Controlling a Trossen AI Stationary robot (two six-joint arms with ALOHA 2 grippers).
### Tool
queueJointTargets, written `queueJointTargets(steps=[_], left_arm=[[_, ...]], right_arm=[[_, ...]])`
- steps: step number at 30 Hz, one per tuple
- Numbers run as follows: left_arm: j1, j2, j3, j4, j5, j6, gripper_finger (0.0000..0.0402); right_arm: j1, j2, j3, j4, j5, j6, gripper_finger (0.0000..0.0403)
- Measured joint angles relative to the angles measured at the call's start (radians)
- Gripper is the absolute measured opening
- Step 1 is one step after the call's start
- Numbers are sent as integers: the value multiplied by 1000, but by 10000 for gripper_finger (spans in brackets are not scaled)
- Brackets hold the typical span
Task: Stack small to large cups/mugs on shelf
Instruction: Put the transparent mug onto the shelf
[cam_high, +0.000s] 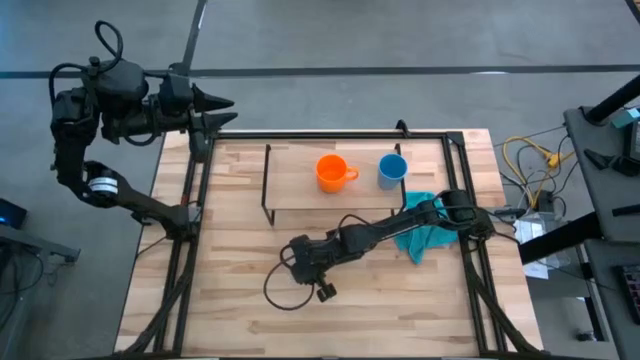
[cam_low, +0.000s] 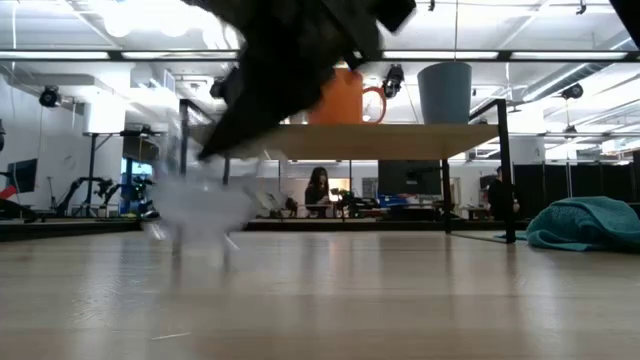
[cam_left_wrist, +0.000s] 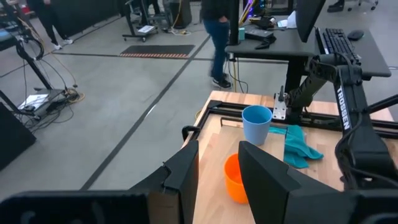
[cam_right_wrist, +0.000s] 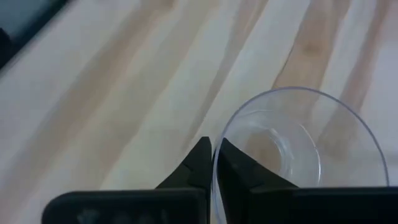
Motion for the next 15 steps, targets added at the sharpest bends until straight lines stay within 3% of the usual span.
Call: queueJointTargets(steps=[5, 10, 15], left_arm=[[0, -5, 0, -17, 0, 0, 101], [0, -9, 0, -43, 0, 0, 101], [0, -6, 0, -72, 0, 0, 101]], right_arm=[[0, -22, 208, -137, 8, -8, 10], [4, -26, 483, -441, 206, -95, 9], [-53, -27, 679, -701, 247, -93, 9]])
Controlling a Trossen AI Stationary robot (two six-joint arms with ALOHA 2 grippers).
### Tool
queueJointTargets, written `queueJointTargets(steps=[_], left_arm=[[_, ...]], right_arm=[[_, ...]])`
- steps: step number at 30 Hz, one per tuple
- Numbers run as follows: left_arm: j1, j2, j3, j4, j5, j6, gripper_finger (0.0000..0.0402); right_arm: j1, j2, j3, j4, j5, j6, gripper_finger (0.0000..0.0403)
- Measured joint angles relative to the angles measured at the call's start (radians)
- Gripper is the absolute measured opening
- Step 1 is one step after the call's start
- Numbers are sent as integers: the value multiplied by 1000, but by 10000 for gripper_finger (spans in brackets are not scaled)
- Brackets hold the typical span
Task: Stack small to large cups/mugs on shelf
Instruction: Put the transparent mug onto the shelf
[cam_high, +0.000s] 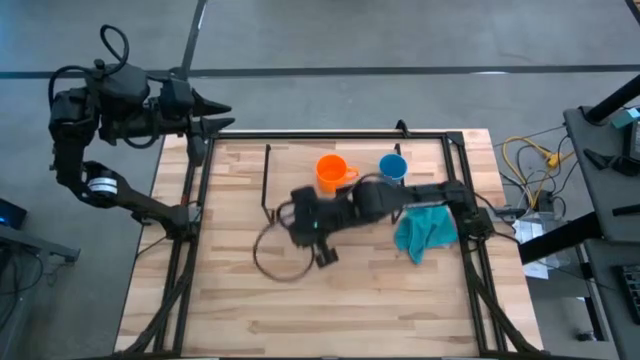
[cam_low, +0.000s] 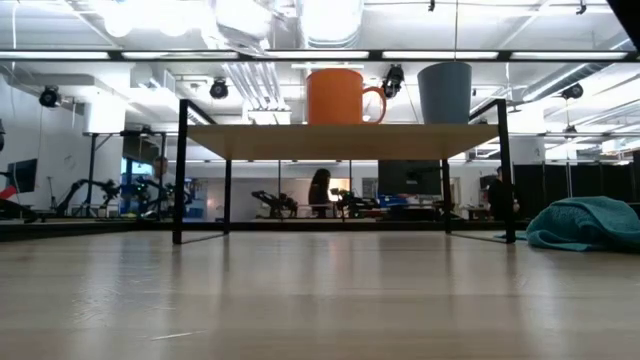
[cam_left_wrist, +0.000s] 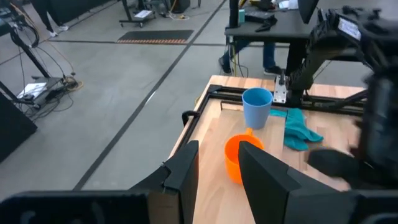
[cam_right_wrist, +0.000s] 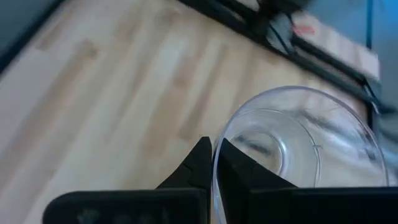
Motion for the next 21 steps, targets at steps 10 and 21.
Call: queueJointTargets(steps=[10, 21], left_arm=[[0, 13, 0, -12, 0, 0, 101], [0, 42, 0, -13, 0, 5, 101]], right_arm=[[-157, -59, 9, -36, 17, -5, 9], [-254, -27, 1, -17, -91, -56, 9]])
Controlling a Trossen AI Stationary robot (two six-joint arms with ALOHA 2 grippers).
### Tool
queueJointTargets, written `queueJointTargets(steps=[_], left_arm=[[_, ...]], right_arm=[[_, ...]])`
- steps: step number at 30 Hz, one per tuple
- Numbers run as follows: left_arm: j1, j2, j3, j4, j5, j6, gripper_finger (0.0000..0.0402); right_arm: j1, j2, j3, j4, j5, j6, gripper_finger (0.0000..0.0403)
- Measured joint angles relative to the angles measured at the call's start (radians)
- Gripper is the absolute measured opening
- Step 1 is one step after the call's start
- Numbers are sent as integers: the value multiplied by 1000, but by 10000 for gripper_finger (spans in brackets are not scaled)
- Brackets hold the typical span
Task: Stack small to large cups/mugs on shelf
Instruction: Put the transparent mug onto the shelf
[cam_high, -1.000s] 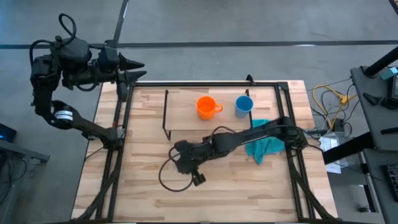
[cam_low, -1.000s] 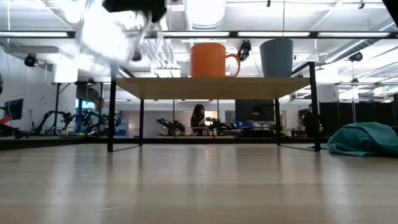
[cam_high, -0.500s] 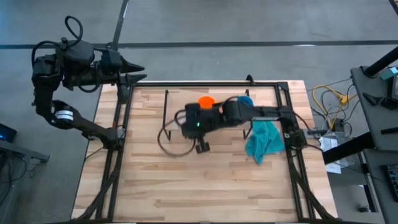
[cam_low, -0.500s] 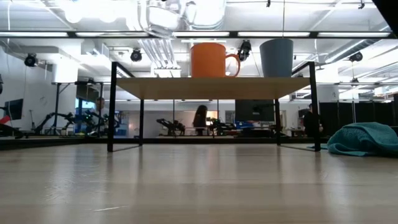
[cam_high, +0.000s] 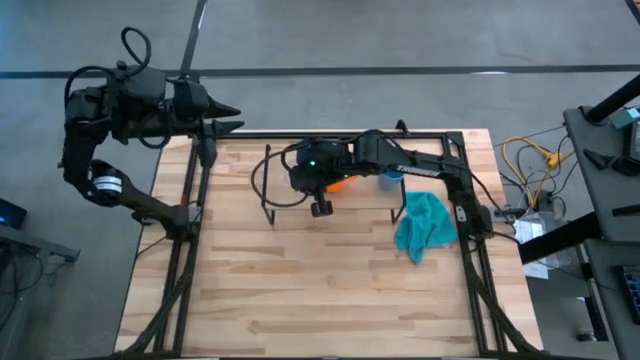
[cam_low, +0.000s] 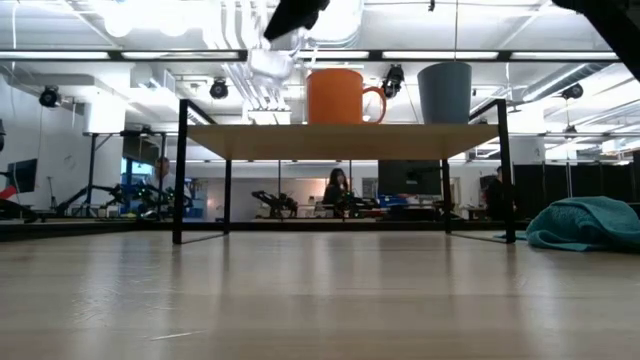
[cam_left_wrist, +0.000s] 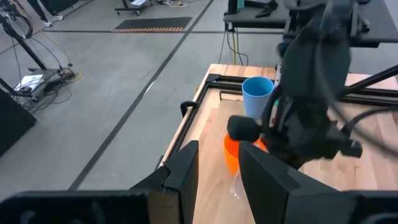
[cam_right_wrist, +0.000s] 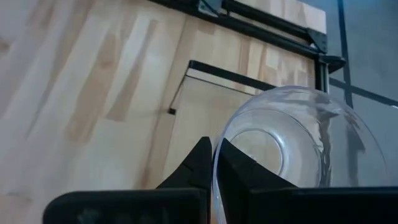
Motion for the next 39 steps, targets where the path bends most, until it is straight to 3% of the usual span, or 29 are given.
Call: queueJointTargets(steps=[12, 39], left_arm=[[0, 45, 0, 0, 0, 26, 101], [0, 35, 0, 5, -4, 52, 101]], right_arm=[[-23, 81, -2, -26, -4, -26, 9], [-53, 88, -6, -29, -8, -29, 25]])
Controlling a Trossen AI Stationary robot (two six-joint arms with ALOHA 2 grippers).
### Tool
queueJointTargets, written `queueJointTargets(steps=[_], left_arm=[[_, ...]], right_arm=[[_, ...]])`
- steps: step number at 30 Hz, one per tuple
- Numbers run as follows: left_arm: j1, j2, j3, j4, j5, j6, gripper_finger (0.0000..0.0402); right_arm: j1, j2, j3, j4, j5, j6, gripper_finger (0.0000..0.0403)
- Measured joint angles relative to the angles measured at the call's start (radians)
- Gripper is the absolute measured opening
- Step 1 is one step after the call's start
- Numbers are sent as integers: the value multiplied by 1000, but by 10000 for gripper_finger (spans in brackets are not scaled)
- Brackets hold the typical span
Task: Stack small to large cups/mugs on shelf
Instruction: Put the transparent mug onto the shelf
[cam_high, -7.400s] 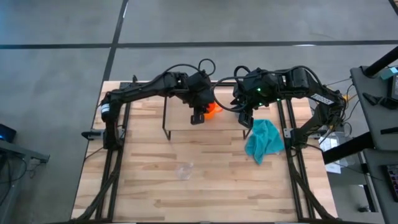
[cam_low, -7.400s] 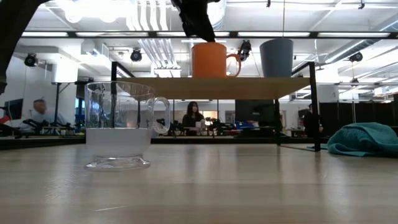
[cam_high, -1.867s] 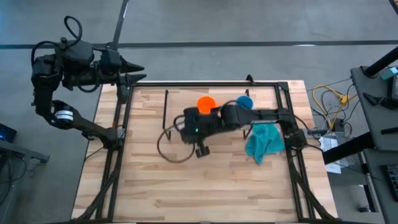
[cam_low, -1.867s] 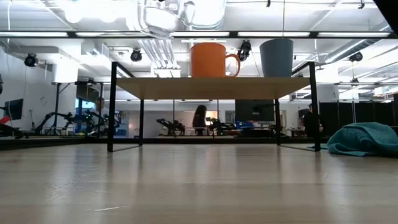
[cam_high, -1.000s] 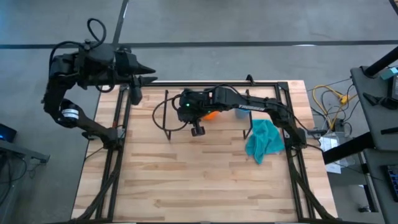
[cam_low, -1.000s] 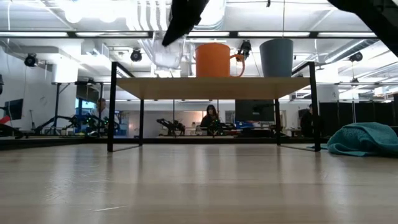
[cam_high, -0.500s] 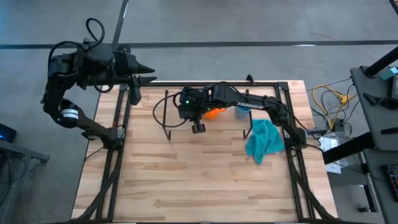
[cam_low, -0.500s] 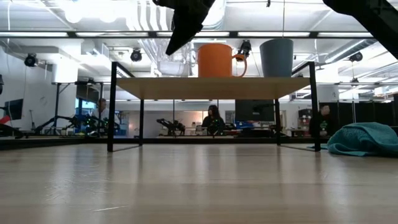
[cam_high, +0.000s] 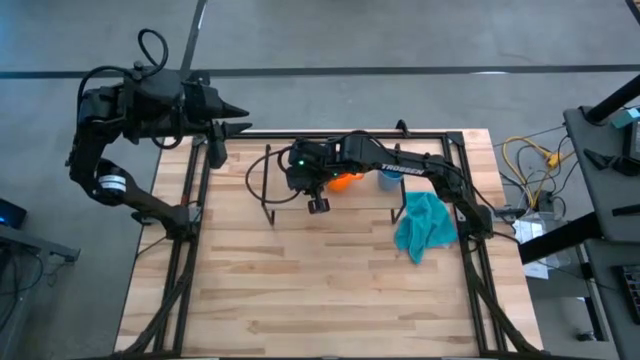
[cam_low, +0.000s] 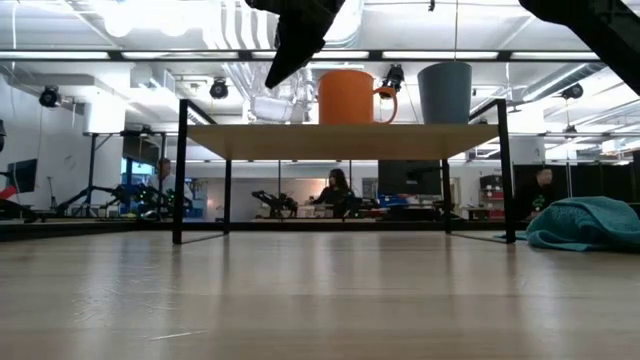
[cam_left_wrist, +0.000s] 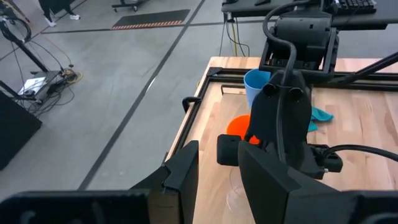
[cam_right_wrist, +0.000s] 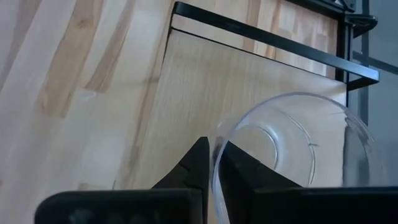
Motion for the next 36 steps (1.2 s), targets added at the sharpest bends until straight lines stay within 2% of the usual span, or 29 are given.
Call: queueJointTargets(steps=[17, 23, 30, 36], left_arm=[[0, 3, 0, 2, 0, 0, 101], [0, 3, 0, 4, 0, 0, 101], [0, 3, 0, 5, 0, 0, 101], [0, 2, 0, 5, 0, 3, 101]], right_arm=[[-21, 0, -1, 10, 8, -23, 29], [-29, 0, -24, 8, 4, 30, 29], [-28, 0, -61, 30, 9, -31, 29], [-28, 0, -58, 104, 8, 50, 29]])
